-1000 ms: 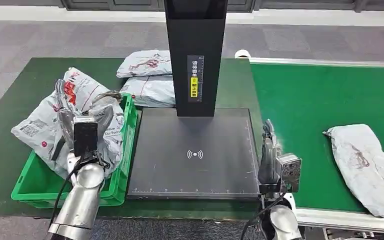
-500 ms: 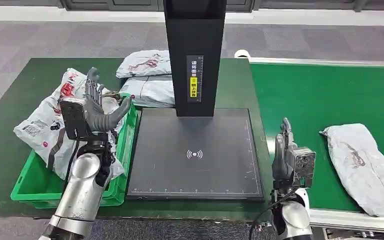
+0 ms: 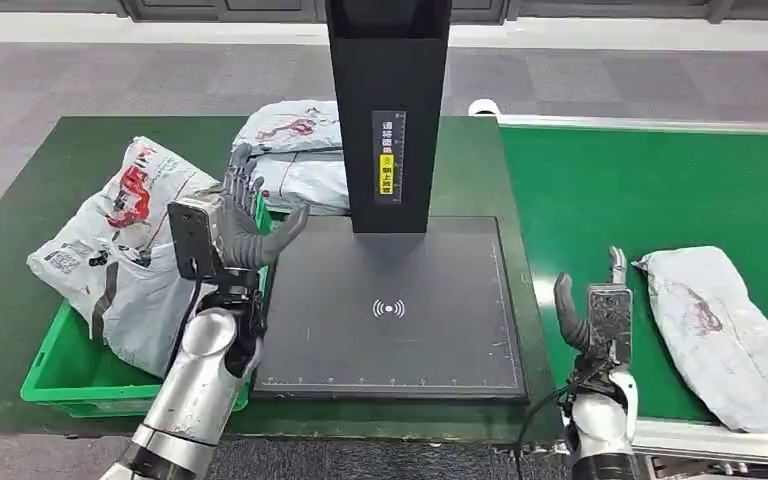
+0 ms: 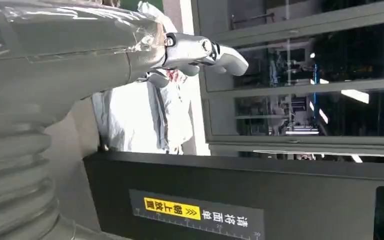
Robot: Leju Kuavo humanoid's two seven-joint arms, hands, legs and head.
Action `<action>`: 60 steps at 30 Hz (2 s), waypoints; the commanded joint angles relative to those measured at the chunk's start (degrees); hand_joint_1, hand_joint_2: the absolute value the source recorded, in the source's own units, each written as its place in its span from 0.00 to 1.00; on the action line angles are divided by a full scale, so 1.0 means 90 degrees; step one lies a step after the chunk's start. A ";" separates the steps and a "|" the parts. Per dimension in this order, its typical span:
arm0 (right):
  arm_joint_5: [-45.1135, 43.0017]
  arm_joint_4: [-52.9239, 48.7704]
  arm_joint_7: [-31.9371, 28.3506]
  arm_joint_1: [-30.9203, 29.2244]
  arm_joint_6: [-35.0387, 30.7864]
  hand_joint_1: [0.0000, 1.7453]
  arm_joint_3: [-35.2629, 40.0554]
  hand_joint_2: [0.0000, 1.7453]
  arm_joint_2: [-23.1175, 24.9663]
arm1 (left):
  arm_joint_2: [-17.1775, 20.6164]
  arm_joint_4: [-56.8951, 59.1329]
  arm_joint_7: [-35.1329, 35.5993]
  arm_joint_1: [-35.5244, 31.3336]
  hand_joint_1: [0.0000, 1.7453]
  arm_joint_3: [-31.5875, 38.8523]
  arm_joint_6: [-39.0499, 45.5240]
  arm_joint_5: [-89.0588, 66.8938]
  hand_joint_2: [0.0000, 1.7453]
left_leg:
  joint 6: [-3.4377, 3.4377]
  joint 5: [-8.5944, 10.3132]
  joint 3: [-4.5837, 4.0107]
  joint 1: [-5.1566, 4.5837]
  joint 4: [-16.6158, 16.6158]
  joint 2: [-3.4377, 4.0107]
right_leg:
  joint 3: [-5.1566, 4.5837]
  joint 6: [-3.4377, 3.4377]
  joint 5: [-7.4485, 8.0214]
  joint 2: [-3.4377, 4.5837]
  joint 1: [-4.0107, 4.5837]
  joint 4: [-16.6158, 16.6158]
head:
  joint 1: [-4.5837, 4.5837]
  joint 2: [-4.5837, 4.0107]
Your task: Moved the parcel from conveyor to table for the left to box.
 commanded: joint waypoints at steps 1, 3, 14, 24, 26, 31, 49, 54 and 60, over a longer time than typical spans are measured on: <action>0.1195 0.2062 0.0560 -0.0771 -0.1250 0.00 -0.1091 1.00 -0.0695 | -0.0612 0.1601 -0.0264 -0.0118 0.00 -0.0743 0.0341 -0.0319 1.00 | 0.0013 0.0008 0.0019 -0.0006 -0.0015 -0.0021 | 0.0033 0.0006 -0.0001 -0.0045 -0.0002 -0.0021 | 0.0002 0.0000; 0.1317 0.2366 0.0588 -0.0749 -0.1404 0.00 -0.1357 1.00 -0.0833 | -0.0734 0.1971 -0.0365 -0.0122 0.00 -0.0787 0.0274 -0.0153 1.00 | 0.0022 0.0011 0.0030 -0.0010 -0.0024 -0.0022 | 0.0053 0.0010 0.0002 -0.0064 -0.0003 -0.0038 | 0.0002 0.0000; 0.1700 0.3473 0.0806 -0.0900 -0.1609 0.00 -0.2149 1.00 -0.1075 | -0.0771 0.2618 -0.0681 -0.0119 0.00 -0.0788 0.0271 0.0115 1.00 | 0.0034 -0.0001 0.0017 -0.0033 -0.0012 0.0007 | 0.0026 0.0012 0.0000 -0.0032 -0.0029 -0.0018 | 0.0002 0.0000; 0.1402 0.4731 0.0338 -0.1274 -0.1690 0.00 -0.2788 1.00 -0.1311 | -0.0751 0.2968 -0.0921 -0.0332 0.00 -0.0586 0.0216 0.0191 1.00 | 0.0036 0.0000 0.0008 -0.0030 -0.0007 0.0009 | 0.0018 0.0015 0.0001 -0.0030 -0.0026 -0.0016 | 0.0002 0.0000; 0.1149 0.4792 0.0207 -0.1353 -0.1383 0.00 -0.2981 1.00 -0.1289 | -0.0763 0.3022 -0.0951 -0.0367 0.00 -0.0541 0.0211 0.0182 1.00 | 0.0035 -0.0001 0.0006 -0.0032 -0.0005 0.0013 | 0.0013 0.0014 0.0000 -0.0022 -0.0030 -0.0010 | 0.0002 0.0000; 0.0747 0.4810 -0.0106 -0.1407 -0.1051 0.00 -0.3296 1.00 -0.1185 | -0.0758 0.3121 -0.1040 -0.0378 0.00 -0.0409 0.0195 0.0185 1.00 | 0.0033 -0.0002 0.0002 -0.0030 -0.0001 0.0011 | 0.0008 0.0014 0.0000 -0.0018 -0.0027 -0.0007 | 0.0002 0.0000; 0.3264 0.5984 0.3078 -0.1353 -0.1012 0.31 -0.2031 1.00 -0.1839 | -0.0732 0.3254 -0.0961 -0.0595 0.00 -0.0013 -0.0185 0.0347 1.00 | 0.0042 0.0002 0.0005 -0.0028 -0.0005 -0.0003 | 0.0024 0.0012 -0.0002 -0.0044 -0.0024 -0.0015 | 0.0002 0.0000; 0.4129 0.5971 0.4201 -0.1060 0.0167 1.00 -0.1627 1.00 -0.1803 | -0.0745 0.3354 -0.0838 -0.0689 0.00 -0.0039 -0.0432 0.0409 1.00 | 0.0041 0.0003 0.0009 -0.0024 -0.0006 -0.0020 | 0.0033 0.0013 -0.0003 -0.0059 -0.0017 -0.0018 | 0.0000 0.0000; 0.4212 0.5903 0.4142 -0.1080 0.0594 1.00 -0.1646 1.00 -0.1790 | -0.0717 0.3289 -0.0738 -0.0682 0.00 -0.0018 -0.0574 0.0470 1.00 | 0.0059 -0.0005 0.0044 -0.0001 0.0001 -0.0016 | 0.0087 0.0036 -0.0009 -0.0050 0.0005 -0.0051 | 0.0003 0.0000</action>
